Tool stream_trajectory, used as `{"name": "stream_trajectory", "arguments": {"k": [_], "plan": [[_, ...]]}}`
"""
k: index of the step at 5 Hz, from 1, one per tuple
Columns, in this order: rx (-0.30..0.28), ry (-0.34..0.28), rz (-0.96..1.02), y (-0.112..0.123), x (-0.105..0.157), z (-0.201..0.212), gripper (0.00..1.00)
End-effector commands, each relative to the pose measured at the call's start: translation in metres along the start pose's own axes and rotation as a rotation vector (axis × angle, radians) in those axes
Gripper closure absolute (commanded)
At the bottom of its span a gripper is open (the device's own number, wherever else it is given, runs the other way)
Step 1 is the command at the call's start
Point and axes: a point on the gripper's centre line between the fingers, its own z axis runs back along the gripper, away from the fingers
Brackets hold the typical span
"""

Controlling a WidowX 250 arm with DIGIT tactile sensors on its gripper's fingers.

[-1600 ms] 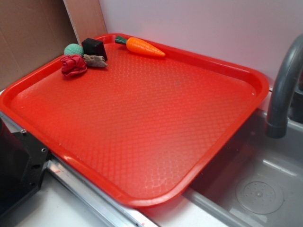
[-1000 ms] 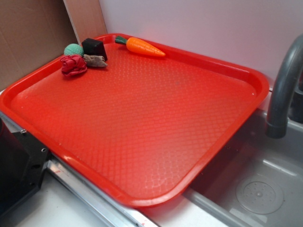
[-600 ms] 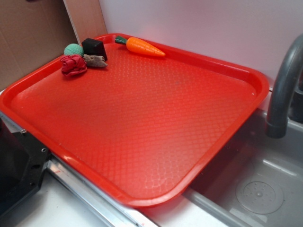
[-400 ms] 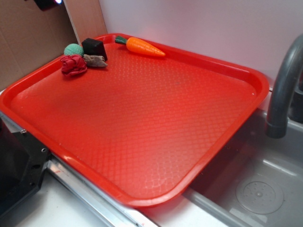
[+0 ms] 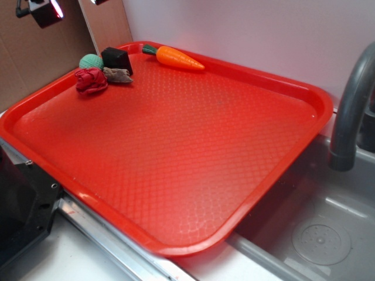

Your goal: Grab the black box.

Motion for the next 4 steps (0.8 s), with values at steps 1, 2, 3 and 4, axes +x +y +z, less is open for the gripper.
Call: {"name": "stream_trajectory", "arguments": {"k": [1,2,3,4], "plan": [[-0.017,-0.024,0.013,0.01,0.008,0.009,0.0],[0.042,-0.066,0.107,0.019,0.018,-0.022,0.0],[0.047,-0.111,0.162,0.016,0.018,-0.038,0.0],[0.063,-0.178,0.169,0.008,0.021,-0.059,0.0]]}}
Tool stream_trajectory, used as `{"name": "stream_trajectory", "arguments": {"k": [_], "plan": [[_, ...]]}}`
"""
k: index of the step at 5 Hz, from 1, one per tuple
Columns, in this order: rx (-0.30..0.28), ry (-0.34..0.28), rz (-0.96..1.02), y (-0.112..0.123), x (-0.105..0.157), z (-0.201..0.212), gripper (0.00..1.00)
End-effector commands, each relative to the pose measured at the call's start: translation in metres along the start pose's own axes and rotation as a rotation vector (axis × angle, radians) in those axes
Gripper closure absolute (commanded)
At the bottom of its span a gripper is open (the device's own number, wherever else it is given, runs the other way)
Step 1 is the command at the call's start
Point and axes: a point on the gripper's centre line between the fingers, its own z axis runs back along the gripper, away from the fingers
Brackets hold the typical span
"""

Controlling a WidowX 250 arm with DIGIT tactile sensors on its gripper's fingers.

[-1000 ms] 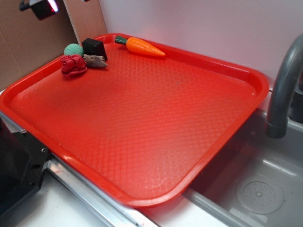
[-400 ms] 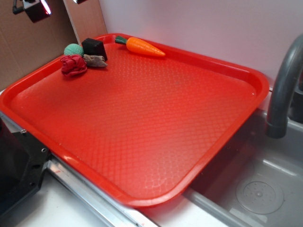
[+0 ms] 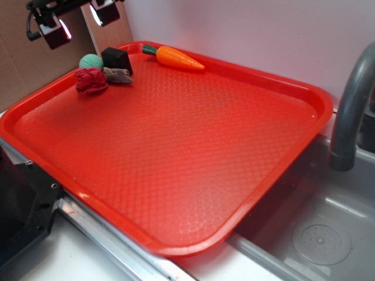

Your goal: Grab the black box.

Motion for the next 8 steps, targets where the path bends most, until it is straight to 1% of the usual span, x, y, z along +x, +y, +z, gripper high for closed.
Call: {"name": "stream_trajectory", "arguments": {"k": [1,2,3,4,7,8], "plan": [[0.01,-0.134,0.018,-0.012,0.009,-0.029,0.0],[0.032,-0.114,0.013,-0.014,0.021,-0.041,0.0],[0.047,-0.108,0.017,-0.012,0.032,-0.046,0.0],[0.052,-0.09,0.027,-0.015,0.041,-0.049,0.0],[0.062,-0.084,0.021,-0.021,0.043,-0.052,0.0],[0.055,-0.073,0.029,-0.022,0.047,-0.05,0.0]]}}
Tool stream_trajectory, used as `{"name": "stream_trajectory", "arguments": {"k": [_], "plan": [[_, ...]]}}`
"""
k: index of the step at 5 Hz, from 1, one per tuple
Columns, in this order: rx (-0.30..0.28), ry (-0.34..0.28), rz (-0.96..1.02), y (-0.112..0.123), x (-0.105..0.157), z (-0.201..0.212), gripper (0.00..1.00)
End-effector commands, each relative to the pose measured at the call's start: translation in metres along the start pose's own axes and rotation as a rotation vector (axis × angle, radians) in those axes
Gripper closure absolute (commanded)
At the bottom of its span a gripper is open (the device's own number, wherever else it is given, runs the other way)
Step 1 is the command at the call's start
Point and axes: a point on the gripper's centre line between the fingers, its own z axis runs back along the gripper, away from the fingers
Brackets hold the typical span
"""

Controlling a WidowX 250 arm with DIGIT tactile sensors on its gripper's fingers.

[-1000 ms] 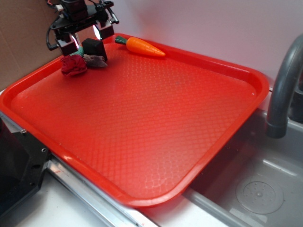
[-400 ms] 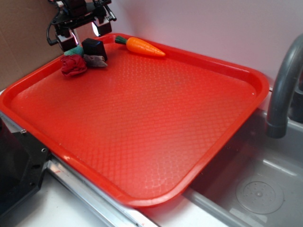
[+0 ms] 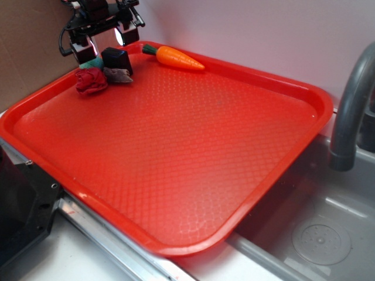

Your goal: Grab the black box.

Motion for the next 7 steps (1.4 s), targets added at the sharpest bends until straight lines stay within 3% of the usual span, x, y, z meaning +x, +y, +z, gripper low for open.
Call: {"name": "stream_trajectory", "arguments": {"k": [1,3,6,7], "plan": [[-0.04,-0.009,0.024,0.002,0.019,0.013,0.0],[-0.008,0.013,-0.02,-0.002,-0.001,0.003,0.0],[0.033,0.035,-0.043,-0.007,-0.013,-0.015,0.0],[0.05,0.04,-0.039,-0.007,-0.017,-0.021,0.83]]}}
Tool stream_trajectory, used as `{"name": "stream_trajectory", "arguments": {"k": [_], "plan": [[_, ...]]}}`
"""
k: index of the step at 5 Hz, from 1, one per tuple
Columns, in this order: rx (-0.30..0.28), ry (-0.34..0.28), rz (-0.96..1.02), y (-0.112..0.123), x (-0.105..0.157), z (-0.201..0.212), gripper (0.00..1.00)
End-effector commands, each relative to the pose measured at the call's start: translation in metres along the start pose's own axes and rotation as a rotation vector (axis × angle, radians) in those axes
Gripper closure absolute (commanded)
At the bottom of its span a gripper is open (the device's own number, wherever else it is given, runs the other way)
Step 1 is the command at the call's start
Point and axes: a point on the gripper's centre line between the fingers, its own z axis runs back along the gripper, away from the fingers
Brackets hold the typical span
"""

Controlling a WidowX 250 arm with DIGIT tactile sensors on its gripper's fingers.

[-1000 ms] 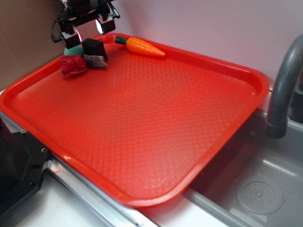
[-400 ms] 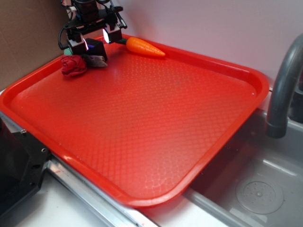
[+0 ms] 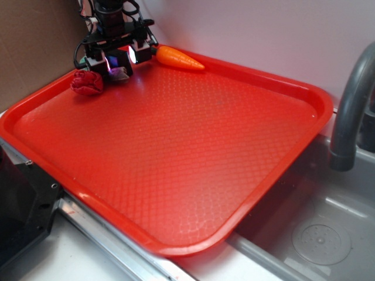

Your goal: Grab the black box.

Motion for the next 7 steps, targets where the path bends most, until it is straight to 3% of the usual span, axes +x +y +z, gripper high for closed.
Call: {"name": "stream_trajectory", "arguments": {"k": [1,4,5,6,7], "plan": [[-0.018,-0.018,0.027,0.003,0.006,0.005,1.0],[-0.02,-0.013,-0.014,0.009,0.011,0.016,1.0],[-0.075,-0.01,-0.098,0.017,0.008,0.045,1.0],[-0.198,0.05,-0.289,0.03,-0.005,0.096,1.0],[-0.251,0.128,-0.53,0.045,-0.031,0.154,1.0]]}}
